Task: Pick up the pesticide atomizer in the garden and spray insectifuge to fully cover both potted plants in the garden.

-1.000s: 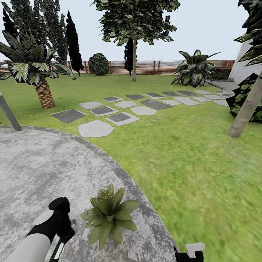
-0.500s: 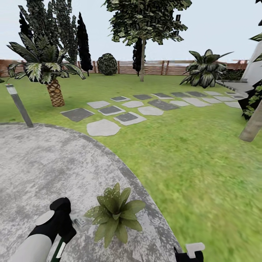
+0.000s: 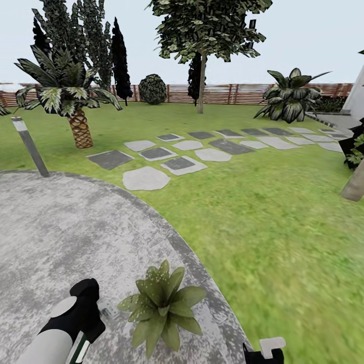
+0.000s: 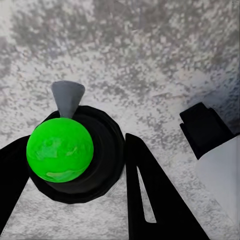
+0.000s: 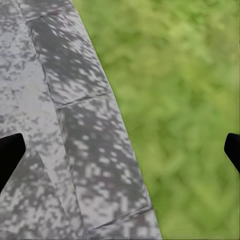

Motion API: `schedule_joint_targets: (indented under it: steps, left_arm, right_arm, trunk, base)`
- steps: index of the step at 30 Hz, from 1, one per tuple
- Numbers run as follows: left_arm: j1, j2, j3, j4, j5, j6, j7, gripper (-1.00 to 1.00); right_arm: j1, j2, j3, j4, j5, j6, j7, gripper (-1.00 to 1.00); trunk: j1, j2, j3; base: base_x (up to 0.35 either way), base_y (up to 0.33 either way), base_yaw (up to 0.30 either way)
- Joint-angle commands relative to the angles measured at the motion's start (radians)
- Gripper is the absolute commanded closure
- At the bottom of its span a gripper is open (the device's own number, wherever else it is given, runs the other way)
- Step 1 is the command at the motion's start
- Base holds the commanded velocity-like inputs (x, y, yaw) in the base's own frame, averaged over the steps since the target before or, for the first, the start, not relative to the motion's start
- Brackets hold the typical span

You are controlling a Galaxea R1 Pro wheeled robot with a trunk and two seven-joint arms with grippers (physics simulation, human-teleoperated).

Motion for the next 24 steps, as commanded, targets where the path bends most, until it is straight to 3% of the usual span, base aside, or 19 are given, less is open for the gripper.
schedule_joint_targets:
  steps: [1, 11, 19, 24]
  left_arm:
    - [-0.001, -0.002, 0.000, -0.001, -0.007, 0.008, -0.008, 1.00]
    - [-0.001, -0.003, 0.005, -0.001, -0.006, 0.009, -0.008, 1.00]
    - [-0.001, -0.003, 0.005, -0.001, -0.006, 0.010, -0.008, 1.00]
    - [-0.001, -0.006, 0.003, -0.001, -0.006, 0.010, -0.008, 1.00]
  right_arm:
    - [-0.001, -0.001, 0.003, 0.001, 0.008, -0.002, -0.007, -1.00]
    - [-0.001, -0.001, 0.003, 0.000, 0.007, -0.002, -0.007, -1.00]
    - [-0.001, 0.001, 0.003, 0.000, 0.007, -0.002, -0.009, -1.00]
    - [-0.001, 0.004, 0.003, 0.001, 0.007, -0.002, -0.009, -1.00]
  trunk:
    - [0.000, 0.000, -0.001]
    - [0.000, 0.000, -0.001]
    - [0.000, 0.000, -0.001]
    - [0.000, 0.000, -0.001]
  base:
    - [0.087, 0.000, 0.000]
    - [0.005, -0.013, 0.000]
    - [-0.067, -0.238, 0.008]
    - [-0.102, -0.266, 0.210]
